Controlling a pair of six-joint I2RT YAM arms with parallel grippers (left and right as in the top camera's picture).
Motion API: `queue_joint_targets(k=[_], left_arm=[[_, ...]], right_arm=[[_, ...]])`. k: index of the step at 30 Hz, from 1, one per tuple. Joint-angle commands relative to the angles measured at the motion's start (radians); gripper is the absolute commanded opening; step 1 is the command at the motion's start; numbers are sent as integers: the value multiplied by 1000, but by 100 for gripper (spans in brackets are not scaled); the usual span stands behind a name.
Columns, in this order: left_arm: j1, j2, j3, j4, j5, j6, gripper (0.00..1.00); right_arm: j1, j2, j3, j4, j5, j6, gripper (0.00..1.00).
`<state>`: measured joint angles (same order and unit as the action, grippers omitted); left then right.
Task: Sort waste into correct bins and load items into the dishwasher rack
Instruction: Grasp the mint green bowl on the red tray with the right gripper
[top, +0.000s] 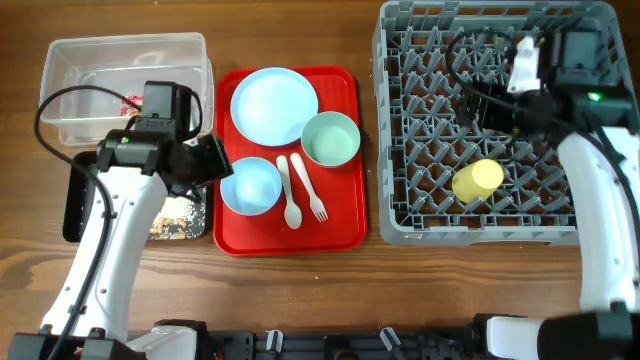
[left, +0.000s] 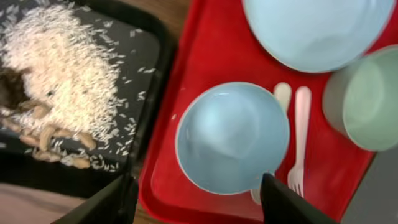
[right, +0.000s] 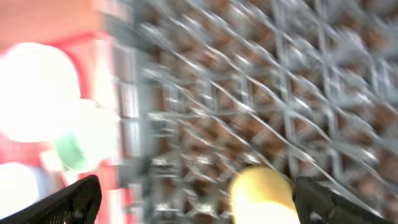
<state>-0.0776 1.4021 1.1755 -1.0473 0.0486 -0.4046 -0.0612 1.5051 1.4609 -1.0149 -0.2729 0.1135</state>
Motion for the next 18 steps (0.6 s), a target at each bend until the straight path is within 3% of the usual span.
queue_joint_targets(k=[1,6,10,15,18], left_arm=[[76,-18,-1,-16,-46,-135,68],[82,-18,-1,-15,-35,-135,71],[82,-18,-1,-15,-35,-135,72],[82,-18,-1,-15,-35,-135,72],[82,-18,-1,-16,-35,-135,72]], right_arm=[[98,-29,9,149,-266,-62,96],[360,98,9,235,-69,-168,92],[489,252,9,327,173,-167,91],[537,390,9,434,173,-157,89],[546,477,9,450,226,-76,89]])
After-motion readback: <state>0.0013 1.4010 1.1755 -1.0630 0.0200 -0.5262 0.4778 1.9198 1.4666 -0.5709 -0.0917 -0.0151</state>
